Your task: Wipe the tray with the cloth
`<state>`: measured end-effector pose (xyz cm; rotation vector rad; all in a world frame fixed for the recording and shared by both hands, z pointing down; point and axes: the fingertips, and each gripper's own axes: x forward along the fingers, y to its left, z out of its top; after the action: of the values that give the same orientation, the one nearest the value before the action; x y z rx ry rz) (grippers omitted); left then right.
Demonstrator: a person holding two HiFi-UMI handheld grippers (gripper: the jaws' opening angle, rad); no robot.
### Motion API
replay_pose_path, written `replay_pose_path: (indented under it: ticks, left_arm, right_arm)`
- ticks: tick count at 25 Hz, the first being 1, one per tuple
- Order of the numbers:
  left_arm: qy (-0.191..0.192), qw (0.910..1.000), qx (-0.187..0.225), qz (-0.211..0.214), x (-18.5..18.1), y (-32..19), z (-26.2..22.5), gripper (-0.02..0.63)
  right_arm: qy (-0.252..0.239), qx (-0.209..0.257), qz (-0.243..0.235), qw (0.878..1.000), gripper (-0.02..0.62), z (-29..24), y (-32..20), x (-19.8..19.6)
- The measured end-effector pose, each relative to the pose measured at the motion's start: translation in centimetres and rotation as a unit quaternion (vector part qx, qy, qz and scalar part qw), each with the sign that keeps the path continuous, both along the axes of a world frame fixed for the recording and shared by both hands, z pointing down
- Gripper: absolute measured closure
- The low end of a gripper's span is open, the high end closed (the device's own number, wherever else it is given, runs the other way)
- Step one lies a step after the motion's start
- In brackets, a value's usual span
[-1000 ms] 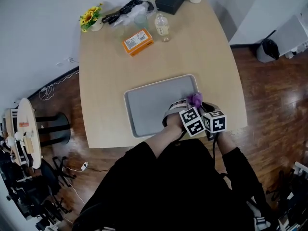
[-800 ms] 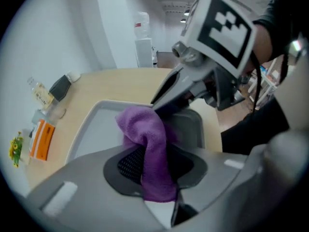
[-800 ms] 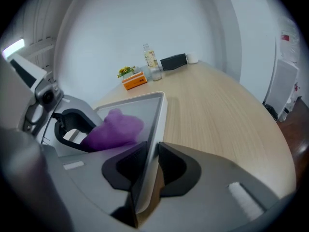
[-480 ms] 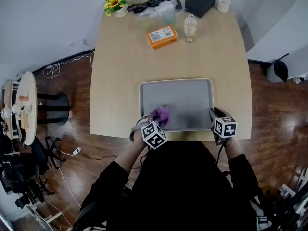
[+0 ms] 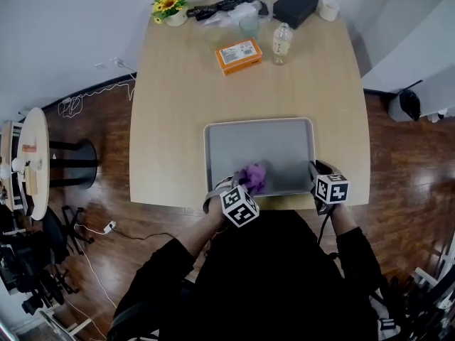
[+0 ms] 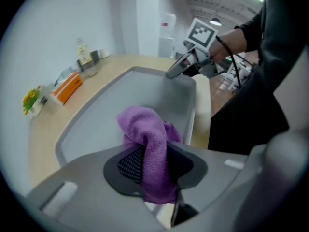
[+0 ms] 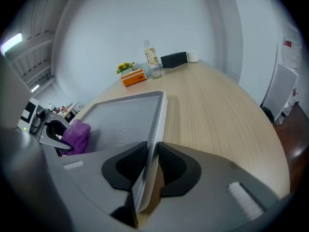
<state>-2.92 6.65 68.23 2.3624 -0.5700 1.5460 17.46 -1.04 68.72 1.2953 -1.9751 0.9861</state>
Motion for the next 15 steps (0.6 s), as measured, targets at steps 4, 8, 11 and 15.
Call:
replay_pose_path:
  ticks: [4,8,11,15]
  left_arm:
    - [0.014,0.9845,0.011,0.174,12.5,0.8,-0.5,0.514]
    - [-0.029,0.9521,0.053,0.3,17.8,1.2,-0.1,0.517]
    - [-0.017,0.9512,0.029,0.307,17.5,0.8,0.1,0.515]
    - [-0.053,0.949,0.058,0.305,15.9,-5.0,0.3,0.514]
  right_arm:
    - [-0.012,0.004,0.007,1.0,0.518,-0.1,0.1,-0.2]
    - [-0.024,0.004,0.004,1.0,0.518,0.0,-0.1,-0.6]
    - [-0.031,0.015,0.009,0.999,0.518,0.0,0.1,-0.2]
    - [-0.043,0.03,0.016,0.999,0.518,-0.2,0.2,0.0]
